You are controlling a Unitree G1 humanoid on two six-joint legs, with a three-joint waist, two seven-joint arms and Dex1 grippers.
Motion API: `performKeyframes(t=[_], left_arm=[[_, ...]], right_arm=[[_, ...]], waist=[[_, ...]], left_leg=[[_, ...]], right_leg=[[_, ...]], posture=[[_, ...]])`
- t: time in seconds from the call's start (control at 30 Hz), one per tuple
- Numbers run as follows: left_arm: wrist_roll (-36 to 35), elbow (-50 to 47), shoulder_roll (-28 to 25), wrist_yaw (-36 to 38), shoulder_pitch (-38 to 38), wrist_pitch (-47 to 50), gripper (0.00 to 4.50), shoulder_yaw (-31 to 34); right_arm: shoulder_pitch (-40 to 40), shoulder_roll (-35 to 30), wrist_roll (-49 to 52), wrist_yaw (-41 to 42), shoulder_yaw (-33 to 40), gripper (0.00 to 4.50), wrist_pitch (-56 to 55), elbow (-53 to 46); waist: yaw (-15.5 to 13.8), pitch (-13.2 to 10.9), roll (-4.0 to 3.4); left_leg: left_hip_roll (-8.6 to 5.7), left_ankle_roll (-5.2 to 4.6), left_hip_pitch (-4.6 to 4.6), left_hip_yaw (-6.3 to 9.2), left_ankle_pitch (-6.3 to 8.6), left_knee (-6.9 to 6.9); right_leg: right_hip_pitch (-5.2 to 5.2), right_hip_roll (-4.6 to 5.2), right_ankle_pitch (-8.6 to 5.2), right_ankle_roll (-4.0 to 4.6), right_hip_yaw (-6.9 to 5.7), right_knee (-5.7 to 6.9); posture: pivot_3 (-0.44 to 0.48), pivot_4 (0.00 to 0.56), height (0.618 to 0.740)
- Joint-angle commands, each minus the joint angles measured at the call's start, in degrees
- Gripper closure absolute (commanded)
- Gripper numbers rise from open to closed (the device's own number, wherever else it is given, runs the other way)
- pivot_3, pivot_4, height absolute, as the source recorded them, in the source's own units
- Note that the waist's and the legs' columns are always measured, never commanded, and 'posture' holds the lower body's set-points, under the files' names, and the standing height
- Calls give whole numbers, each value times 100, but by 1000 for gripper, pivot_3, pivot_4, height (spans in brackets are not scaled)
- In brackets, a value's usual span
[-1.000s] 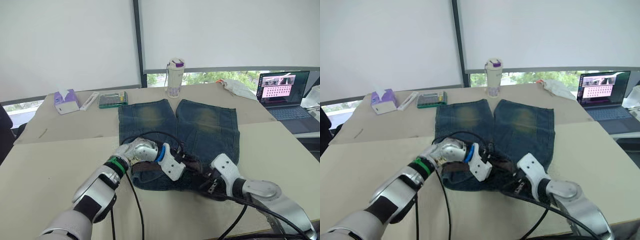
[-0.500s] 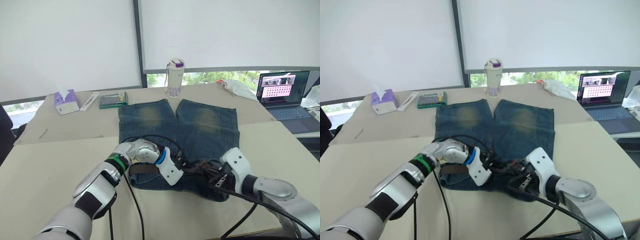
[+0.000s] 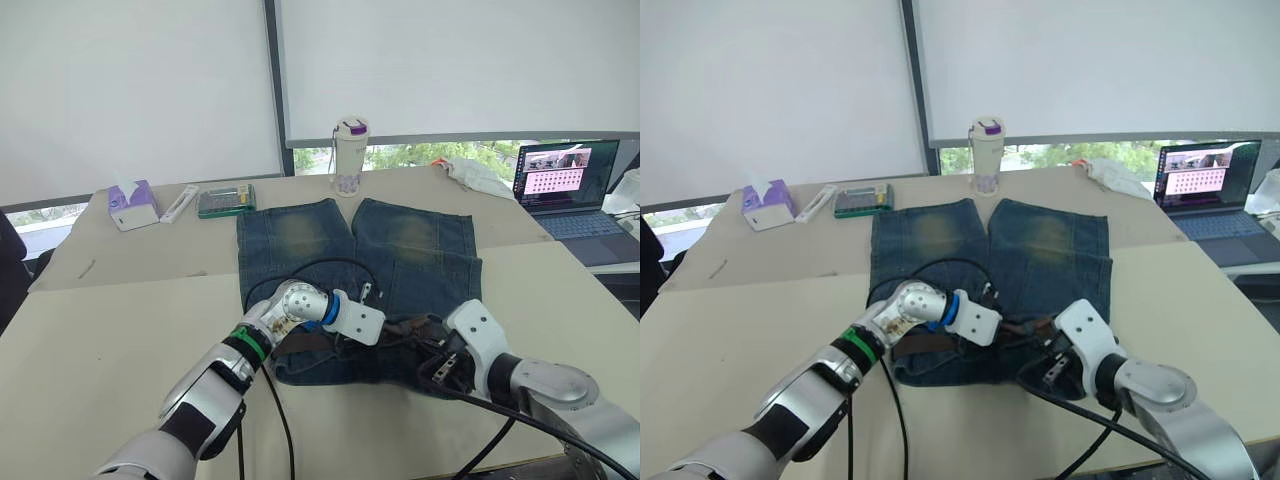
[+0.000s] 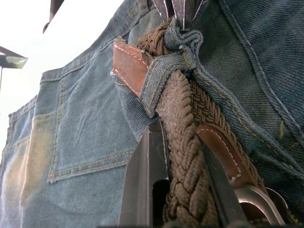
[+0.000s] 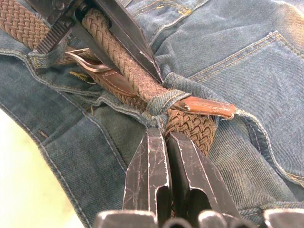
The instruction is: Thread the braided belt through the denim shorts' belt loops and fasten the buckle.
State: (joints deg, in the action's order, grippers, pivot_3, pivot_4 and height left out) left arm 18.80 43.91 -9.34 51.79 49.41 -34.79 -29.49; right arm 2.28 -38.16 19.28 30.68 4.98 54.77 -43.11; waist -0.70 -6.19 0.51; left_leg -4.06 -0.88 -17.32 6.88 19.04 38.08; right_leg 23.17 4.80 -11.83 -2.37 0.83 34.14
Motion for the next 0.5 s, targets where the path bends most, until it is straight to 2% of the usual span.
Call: performKeyframes(t=[0.03,0.2,0.5], left_arm=[[-54,-439,205,-57,-187,114,4500,-89],[-324,-649,250,112,-337,780,4500,98],[-1414,-1144,391,1349,-453,2673,4500,543]], right_arm=[[-310,178,185,28,-157,4487,-210,-100],[-281,138,104,21,-265,4487,-209,-49],[-281,82,128,31,-203,4487,-198,79]], waist=[[0,0,-2],[-14,3,-10],[13,4,-13]], left_leg=[[0,1,0,2,0,0],[0,1,0,8,-1,0],[-2,-1,0,9,1,0]], right_leg=[[0,0,0,0,0,0],[-1,3,0,0,-3,-1],[-1,4,-2,-3,-4,0]], posture=[[0,150,740],[0,150,740],[0,150,740]])
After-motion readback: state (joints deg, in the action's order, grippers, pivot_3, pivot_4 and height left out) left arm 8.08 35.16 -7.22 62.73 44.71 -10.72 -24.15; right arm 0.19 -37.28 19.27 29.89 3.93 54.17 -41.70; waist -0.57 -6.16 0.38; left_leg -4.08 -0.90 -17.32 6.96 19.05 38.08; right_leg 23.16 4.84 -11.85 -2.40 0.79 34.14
